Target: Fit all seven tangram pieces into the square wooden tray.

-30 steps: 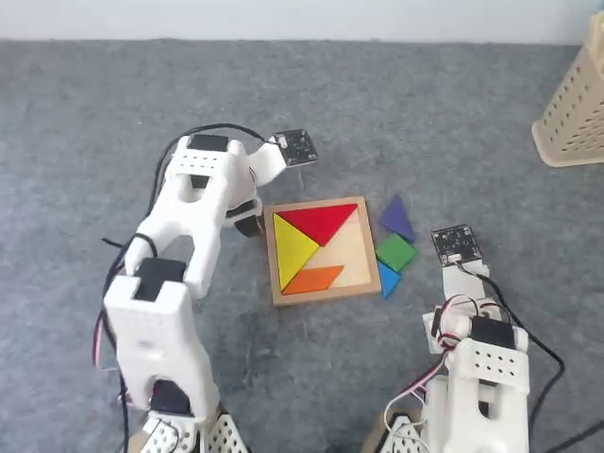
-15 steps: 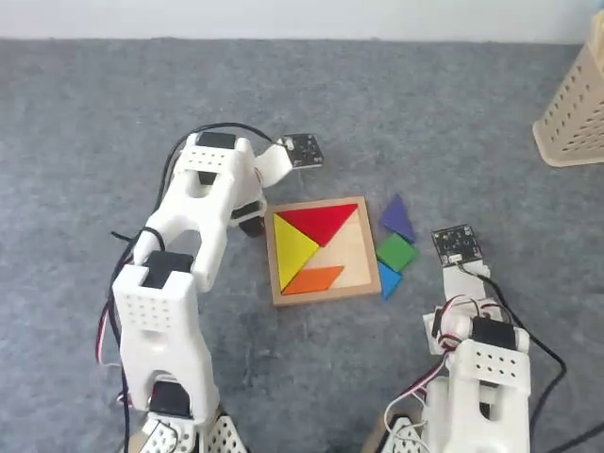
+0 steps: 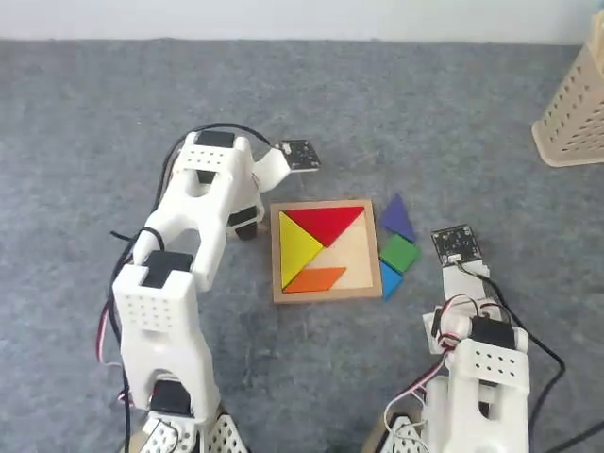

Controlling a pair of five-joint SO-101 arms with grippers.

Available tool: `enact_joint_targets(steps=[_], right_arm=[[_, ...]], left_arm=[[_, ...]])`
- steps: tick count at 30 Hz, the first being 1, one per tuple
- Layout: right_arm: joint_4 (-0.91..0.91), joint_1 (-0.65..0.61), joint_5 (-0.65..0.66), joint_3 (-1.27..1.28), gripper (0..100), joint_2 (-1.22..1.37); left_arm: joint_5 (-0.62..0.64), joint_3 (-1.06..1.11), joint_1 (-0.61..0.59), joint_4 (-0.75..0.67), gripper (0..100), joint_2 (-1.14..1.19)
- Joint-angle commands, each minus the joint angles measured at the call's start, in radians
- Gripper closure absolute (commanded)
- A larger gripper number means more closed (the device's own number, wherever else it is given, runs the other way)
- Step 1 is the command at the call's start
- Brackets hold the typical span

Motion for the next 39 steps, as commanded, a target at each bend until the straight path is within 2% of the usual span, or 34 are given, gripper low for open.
enact_joint_targets(steps=[1, 6, 13, 17, 23, 26, 30, 35, 39], right_arm=[[-0.021, 0.005, 0.023, 0.002, 99.1, -0.027], [-0.021, 0.005, 0.023, 0.002, 99.1, -0.027], [-0.021, 0.005, 0.023, 0.009, 99.1, -0.033], [-0.021, 0.005, 0.023, 0.009, 99.1, -0.033], [-0.021, 0.005, 0.023, 0.009, 99.1, -0.033], [-0.021, 0.005, 0.025, 0.009, 99.1, -0.033], [-0.021, 0.005, 0.025, 0.009, 99.1, -0.033], [-0.021, 0.005, 0.025, 0.009, 99.1, -0.033], [-0.021, 0.005, 0.025, 0.011, 99.1, -0.033]], left_arm=[[0.028, -0.013, -0.008, 0.107, 95, -0.149], [0.114, -0.013, -0.009, 0.196, 95, -0.222], [0.198, -0.005, 0.008, 0.219, 98, -0.264], [0.203, 0.059, 0.114, 0.207, 98, -0.351], [0.242, 0.245, 0.370, 0.031, 97, -0.465], [0.261, 0.300, 0.446, -0.066, 97, -0.465], [0.264, 0.314, 0.480, -0.127, 97, -0.443], [0.264, 0.312, 0.468, -0.218, 97, -0.373], [0.261, 0.311, 0.463, -0.229, 97, -0.341]])
